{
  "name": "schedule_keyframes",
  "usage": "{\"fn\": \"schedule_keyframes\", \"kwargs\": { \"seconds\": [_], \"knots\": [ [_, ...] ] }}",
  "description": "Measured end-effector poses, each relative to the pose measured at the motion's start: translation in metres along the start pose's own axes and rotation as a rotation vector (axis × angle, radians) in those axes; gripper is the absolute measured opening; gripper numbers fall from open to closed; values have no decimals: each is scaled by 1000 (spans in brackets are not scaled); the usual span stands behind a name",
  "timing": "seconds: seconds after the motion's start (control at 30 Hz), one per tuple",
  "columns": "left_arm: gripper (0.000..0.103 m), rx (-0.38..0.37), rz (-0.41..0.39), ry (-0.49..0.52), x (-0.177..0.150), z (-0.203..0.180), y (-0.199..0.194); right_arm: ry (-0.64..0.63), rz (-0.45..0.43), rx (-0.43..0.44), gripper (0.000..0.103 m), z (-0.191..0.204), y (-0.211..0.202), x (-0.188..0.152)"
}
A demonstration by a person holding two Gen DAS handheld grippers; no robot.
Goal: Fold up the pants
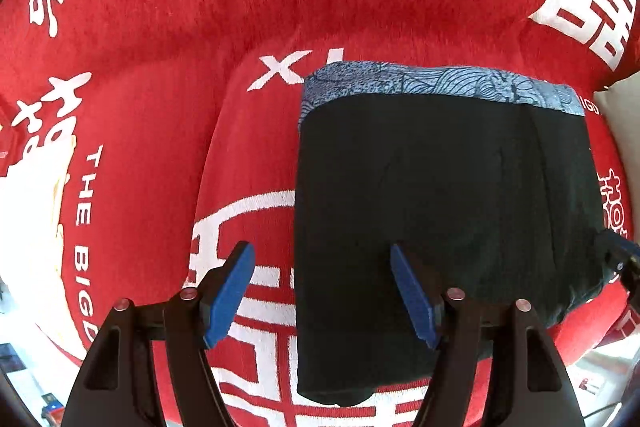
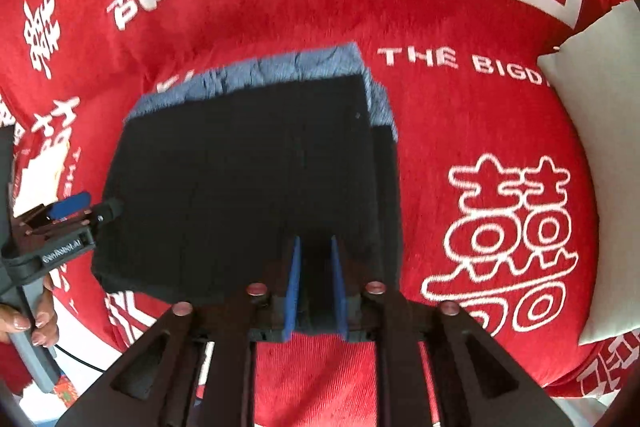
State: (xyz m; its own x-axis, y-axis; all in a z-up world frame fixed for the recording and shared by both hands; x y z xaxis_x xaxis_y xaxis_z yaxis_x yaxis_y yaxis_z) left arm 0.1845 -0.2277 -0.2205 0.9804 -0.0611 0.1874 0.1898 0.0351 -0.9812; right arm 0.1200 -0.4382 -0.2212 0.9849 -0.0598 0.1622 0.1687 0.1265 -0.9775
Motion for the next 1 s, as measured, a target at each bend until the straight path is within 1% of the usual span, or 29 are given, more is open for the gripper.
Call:
{"fn": "schedule_keyframes", "kwargs": {
  "seconds": [0.03, 0.07, 0.13, 0.17, 0.27, 0.53, 1.0],
  "knots": [
    [83, 7, -3, -2, 0, 1, 0, -1, -1, -1, 28, 1, 1, 0],
    [83, 5, -5, -9, -1, 2, 1, -7, -1, 2, 35, 3, 3, -1],
    [83, -11, 0, -26, -1, 5, 3, -34, -9, -16, 42, 9, 5, 0],
    [83, -15, 1, -29, -2, 5, 3, -44, -11, -24, 45, 12, 7, -1],
    [83, -11, -4, -25, -2, 5, 3, -58, -22, -43, 49, 16, 8, -2],
    [83, -11, -5, -35, -4, 5, 2, -51, -24, -43, 50, 17, 8, -3],
    [83, -3, -3, -23, -8, 2, -2, -36, -40, -28, 51, 16, 4, -4]
  ]
}}
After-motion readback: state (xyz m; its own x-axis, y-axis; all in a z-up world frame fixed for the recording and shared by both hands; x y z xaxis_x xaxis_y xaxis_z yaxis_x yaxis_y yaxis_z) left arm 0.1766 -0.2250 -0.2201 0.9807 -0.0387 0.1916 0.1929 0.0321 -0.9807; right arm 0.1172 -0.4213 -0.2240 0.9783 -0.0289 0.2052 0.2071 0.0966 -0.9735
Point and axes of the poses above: each gripper's, at about its wrist camera, not at the fingertips, and y roughly the way its jaws point, z to its left, x to its top, the point moved 5 cm from there along y, roughly the way its jaws point, and after that the axes turned 5 degrees about -y, right-handed, at the moved point
